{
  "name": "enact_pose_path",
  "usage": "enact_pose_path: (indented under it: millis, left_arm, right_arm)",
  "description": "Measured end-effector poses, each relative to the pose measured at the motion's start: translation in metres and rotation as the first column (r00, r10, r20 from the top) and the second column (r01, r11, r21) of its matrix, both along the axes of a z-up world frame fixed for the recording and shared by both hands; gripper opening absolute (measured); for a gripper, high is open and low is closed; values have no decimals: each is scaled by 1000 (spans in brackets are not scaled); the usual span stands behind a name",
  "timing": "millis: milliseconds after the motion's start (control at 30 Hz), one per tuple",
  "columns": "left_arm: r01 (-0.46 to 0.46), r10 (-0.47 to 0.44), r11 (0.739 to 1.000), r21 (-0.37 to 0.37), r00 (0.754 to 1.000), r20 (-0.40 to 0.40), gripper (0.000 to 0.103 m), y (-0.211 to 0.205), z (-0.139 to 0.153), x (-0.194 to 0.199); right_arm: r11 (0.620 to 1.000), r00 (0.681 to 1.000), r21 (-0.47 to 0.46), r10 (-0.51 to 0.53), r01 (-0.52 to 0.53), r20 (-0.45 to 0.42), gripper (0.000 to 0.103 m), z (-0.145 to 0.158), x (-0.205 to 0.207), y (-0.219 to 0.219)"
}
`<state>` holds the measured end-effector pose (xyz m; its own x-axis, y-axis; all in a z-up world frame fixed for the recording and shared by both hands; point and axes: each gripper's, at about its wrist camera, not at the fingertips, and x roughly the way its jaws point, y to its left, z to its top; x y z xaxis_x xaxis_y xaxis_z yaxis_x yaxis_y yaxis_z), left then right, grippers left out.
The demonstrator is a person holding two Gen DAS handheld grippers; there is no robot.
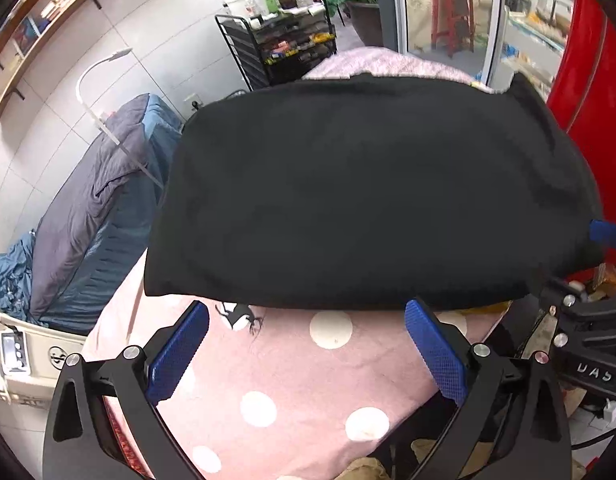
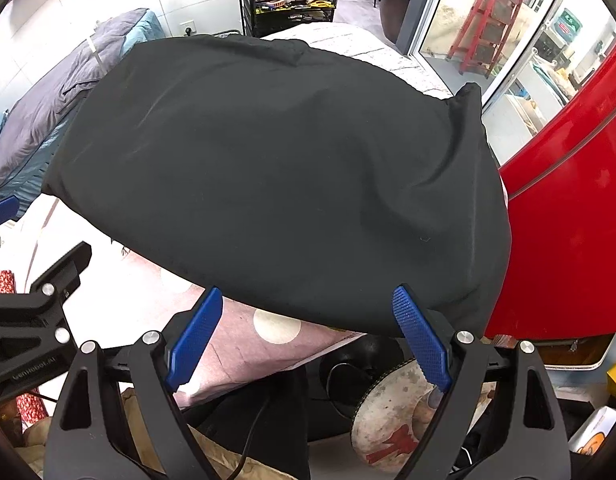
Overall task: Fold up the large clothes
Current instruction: 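Open both tools and withdraw them from the folded jacket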
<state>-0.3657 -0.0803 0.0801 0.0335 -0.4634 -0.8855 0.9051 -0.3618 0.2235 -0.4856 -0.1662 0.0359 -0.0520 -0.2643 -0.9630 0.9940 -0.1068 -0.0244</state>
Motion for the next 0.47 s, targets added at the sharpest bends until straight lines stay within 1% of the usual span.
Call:
enact_pose_path:
  millis: [33,100,200,267,467]
  left_arm:
    - [4,-4,1000,-14,1000,-11,97,1,1,0]
    - [6,-6,1000,-11,1000,-4,97,2,0,-1]
    - [-11,11,1000,11,1000,26,97,1,-5,-2]
    - [-17,16,999,44,999,37,97,-2,-8,-1]
    - [-46,44,997,54,998,37,97,-4,-9,6]
  right_arm:
    - [1000,1000,0,-1,1,0,86,0,0,1]
    - [1000,1000,-1,-2,2,-1,86,1,0,1]
    - [1000,1000,-3,-4,4,-2,86,2,0,2]
    - [1000,1000,-3,-2,2,-1,86,2,1,2]
    - [1000,1000,-4,11,-11,5,86,2,6,1]
